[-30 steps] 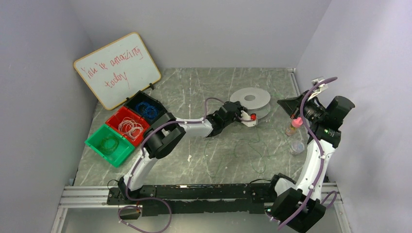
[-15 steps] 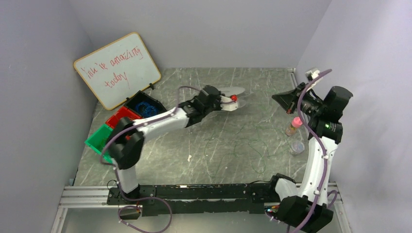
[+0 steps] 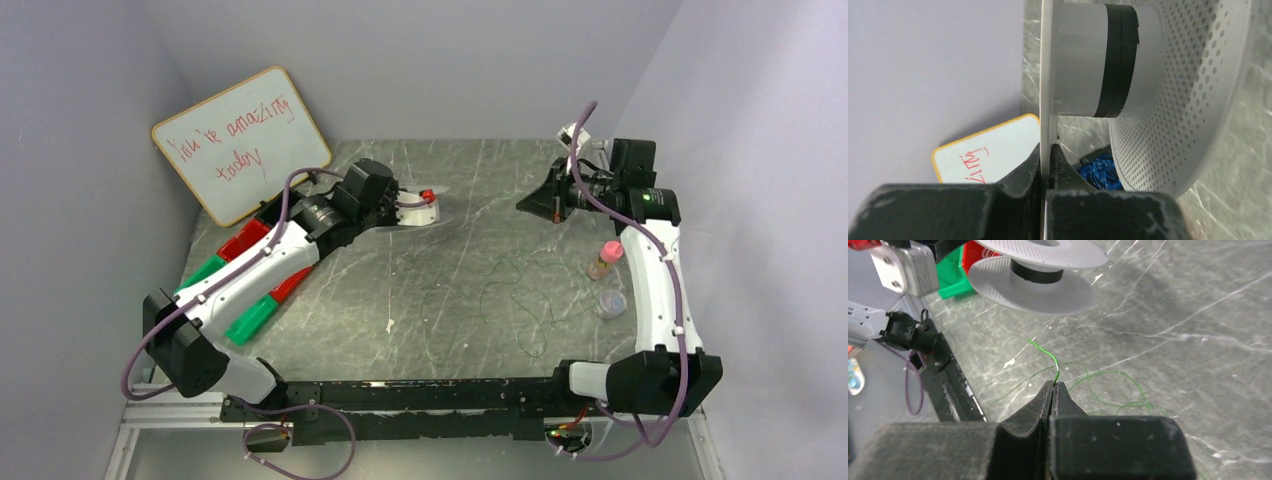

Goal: Wrap the cables
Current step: Pick up the cable reel from the center of the board.

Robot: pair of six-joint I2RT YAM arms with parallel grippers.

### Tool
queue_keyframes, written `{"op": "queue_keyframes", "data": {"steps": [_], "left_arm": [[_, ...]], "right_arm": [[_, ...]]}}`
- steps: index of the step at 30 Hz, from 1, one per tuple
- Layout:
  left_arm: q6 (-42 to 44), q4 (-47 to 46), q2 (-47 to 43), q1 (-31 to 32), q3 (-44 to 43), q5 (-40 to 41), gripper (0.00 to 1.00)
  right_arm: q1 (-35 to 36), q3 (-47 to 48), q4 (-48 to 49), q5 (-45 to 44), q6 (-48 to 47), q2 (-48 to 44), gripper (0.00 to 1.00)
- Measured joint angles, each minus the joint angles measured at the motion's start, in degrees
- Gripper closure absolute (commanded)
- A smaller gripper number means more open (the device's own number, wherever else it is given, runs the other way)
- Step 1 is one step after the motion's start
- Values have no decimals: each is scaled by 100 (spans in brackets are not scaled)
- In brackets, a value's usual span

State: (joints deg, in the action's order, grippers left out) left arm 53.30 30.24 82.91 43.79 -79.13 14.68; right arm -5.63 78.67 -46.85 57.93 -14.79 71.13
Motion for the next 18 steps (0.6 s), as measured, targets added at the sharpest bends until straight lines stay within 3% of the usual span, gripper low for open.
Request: {"op": "queue_keyframes", "data": {"steps": [4, 11, 18], "left_arm": [[109, 544, -212, -260, 9, -310, 97], [455, 472, -498, -238, 111, -286, 97], [468, 214, -601, -74, 332, -345, 97]], "right_arm": [[350, 35, -334, -44, -72, 232, 100], [1482, 275, -678, -142, -76, 1001, 100], [1611, 365, -765, -437, -138, 1683, 100]]}}
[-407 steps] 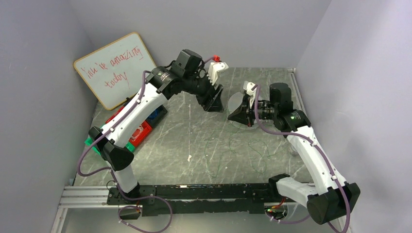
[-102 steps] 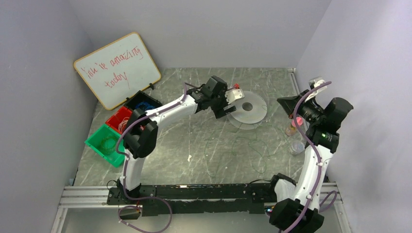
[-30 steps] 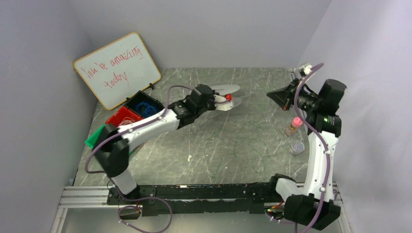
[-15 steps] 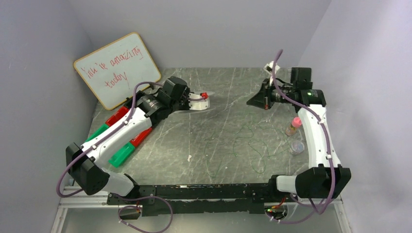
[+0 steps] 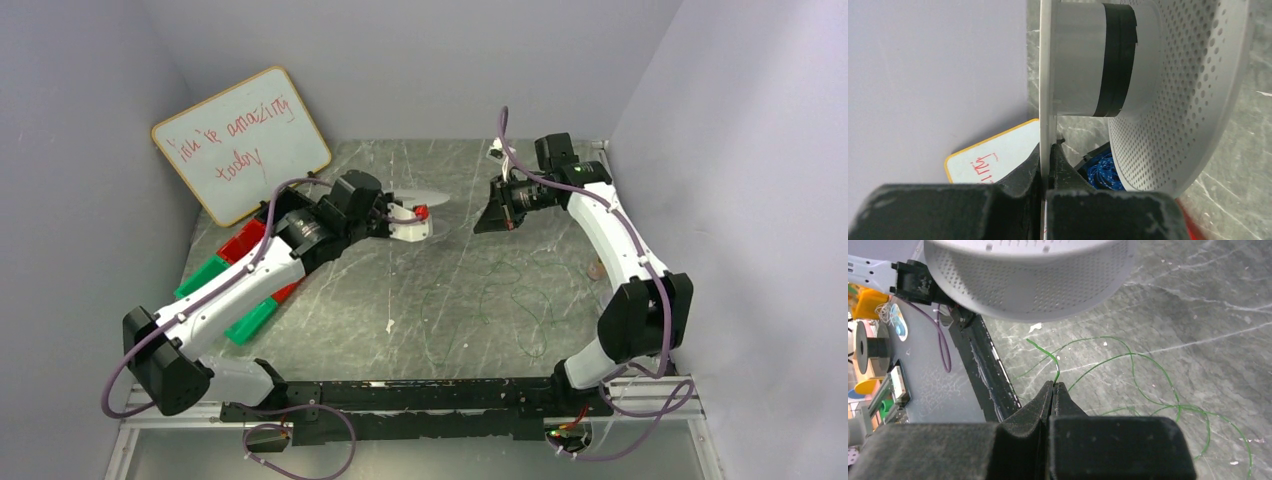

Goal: Wrap the cables
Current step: Pick up the cable reel from the center of the board, then place the cable reel at the center of the board.

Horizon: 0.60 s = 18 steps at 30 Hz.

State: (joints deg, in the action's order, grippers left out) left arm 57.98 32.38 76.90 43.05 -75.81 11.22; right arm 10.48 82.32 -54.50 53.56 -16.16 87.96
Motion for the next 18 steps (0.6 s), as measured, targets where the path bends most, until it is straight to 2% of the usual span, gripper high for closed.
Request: {"op": "queue_keyframes", "data": {"steps": [4, 8, 12, 18], "left_arm": [[101, -221, -341, 101, 717, -146, 98], [330, -267, -599, 229, 1423, -308, 98], [568, -273, -605, 291, 1606, -442, 97], [761, -503, -560, 367, 1611, -374, 97]], "right_arm": [[0, 37, -59, -118, -68, 199, 100], [2, 490, -428, -184, -363, 730, 100], [57, 590, -723, -269, -697, 1032, 100], [442, 474, -1040, -380, -1185, 992, 100]]}}
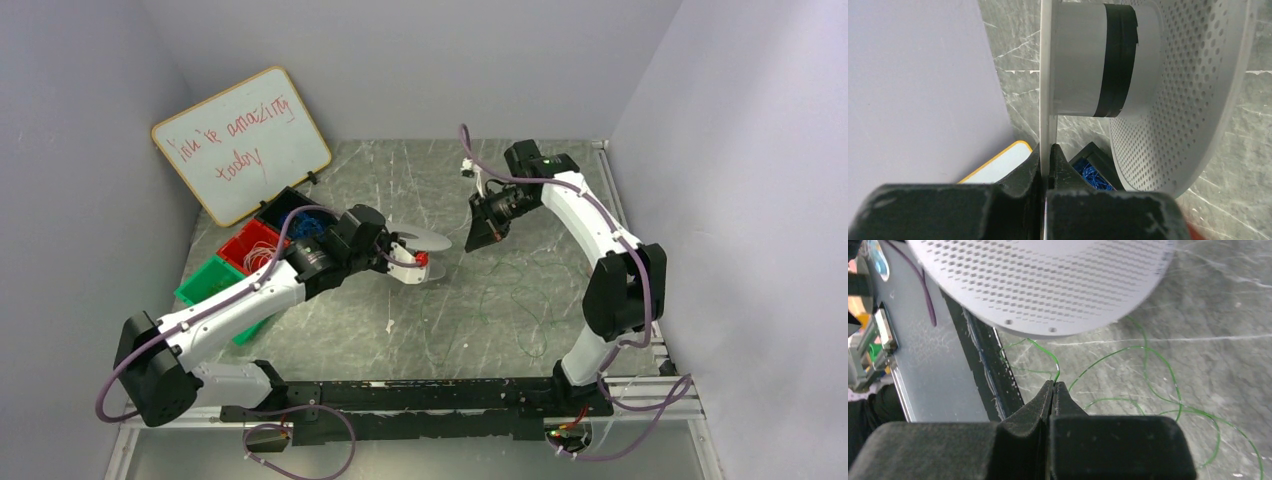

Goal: Wrap the cables
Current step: Place the cable reel at the center of the board.

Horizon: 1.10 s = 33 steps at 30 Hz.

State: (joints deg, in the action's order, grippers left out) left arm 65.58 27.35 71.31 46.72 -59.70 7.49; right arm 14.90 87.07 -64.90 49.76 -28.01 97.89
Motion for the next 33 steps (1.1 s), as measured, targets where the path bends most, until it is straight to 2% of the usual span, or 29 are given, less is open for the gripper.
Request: {"op": "queue_keyframes", "data": {"steps": [9, 18, 33], "left_arm": [[-37, -162, 345, 13, 0, 52, 97], [-136, -308, 376, 13, -11, 142, 98], [-188, -269, 555, 208, -120, 249, 98]], "right_arm": [[254, -400, -20, -271, -203, -407, 100], [817, -516, 184, -496, -87, -365, 100], [1056, -570, 511, -780, 201, -98, 100]]}}
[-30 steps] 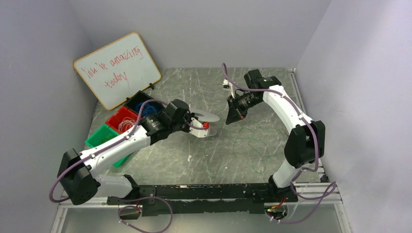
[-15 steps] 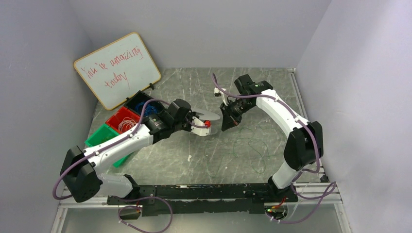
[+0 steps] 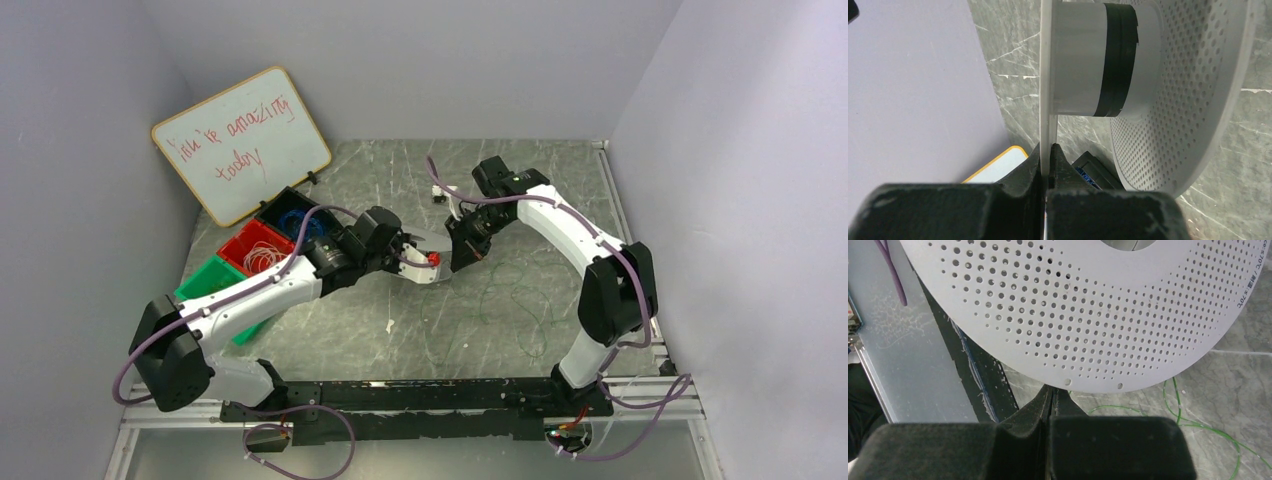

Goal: Wrap the cables
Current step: Place the cable reel at the center of the board.

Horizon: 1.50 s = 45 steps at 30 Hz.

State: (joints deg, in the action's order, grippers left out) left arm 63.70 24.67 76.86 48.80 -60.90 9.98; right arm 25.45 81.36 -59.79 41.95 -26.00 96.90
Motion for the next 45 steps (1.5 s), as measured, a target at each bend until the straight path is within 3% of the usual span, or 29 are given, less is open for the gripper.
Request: {"op": "queue_keyframes", "data": {"steps": [29, 39, 45], "left_arm": [[-105, 151, 197, 219, -50, 468, 98], [-299, 350, 251, 219, -186, 448, 98], [-358, 345, 251, 221, -219, 409, 97]], "right_arm": [[485, 0, -79, -221, 7, 433, 100], [525, 0, -63, -402, 33, 422, 78], [455, 0, -28, -470, 35, 280, 70]]}}
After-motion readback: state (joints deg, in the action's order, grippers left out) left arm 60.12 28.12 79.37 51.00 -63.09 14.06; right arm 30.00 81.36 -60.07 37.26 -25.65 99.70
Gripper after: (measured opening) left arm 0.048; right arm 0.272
